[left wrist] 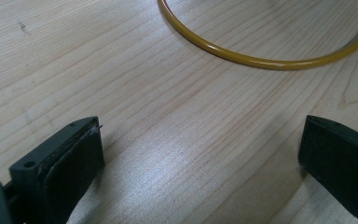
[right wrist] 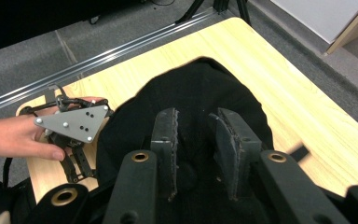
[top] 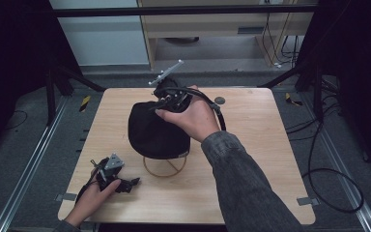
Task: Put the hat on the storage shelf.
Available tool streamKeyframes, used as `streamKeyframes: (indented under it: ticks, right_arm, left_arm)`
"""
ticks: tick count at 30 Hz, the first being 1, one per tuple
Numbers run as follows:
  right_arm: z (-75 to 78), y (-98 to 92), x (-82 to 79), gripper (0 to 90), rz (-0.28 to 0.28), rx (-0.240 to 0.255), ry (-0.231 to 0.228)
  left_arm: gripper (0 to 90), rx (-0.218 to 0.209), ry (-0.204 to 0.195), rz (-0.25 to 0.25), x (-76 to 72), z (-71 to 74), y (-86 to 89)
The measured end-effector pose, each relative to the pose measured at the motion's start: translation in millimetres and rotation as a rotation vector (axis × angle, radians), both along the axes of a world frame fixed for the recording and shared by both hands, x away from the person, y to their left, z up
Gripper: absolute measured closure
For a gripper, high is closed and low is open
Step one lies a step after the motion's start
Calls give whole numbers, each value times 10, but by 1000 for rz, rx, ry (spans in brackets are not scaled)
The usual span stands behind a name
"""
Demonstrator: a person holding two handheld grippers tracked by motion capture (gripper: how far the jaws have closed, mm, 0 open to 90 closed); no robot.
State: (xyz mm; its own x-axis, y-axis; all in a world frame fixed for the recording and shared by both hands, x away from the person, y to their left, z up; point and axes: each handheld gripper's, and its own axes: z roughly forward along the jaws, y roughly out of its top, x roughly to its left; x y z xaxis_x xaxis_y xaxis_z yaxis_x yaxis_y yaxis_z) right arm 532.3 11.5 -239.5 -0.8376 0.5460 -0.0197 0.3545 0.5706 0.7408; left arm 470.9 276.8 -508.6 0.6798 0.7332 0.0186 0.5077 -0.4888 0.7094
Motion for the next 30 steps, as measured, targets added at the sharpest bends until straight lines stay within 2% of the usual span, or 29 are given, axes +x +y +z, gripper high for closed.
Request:
streamKeyframes:
  ticks: [20,23,24,27,28,30]
  right_arm:
    - [30,-18,-102,634,7,19,-19]
    - [35,-30,-109,609,1,24,-20]
    - [32,-37,-118,573,0,25,-19]
    - [24,-45,-124,547,-3,36,-19]
    - [17,-54,-129,503,-8,32,-24]
    - [15,-57,-131,490,-12,33,-22]
  left_arm:
    - [0,0,1,0,0,1,0]
    - [0,0,1,0,0,1,0]
    - [0,0,0,0,0,1,0]
    - [0,0,0,0,0,0,0]
    - [0,0,0,0,0,0,0]
    - [0,0,0,0,0,0,0]
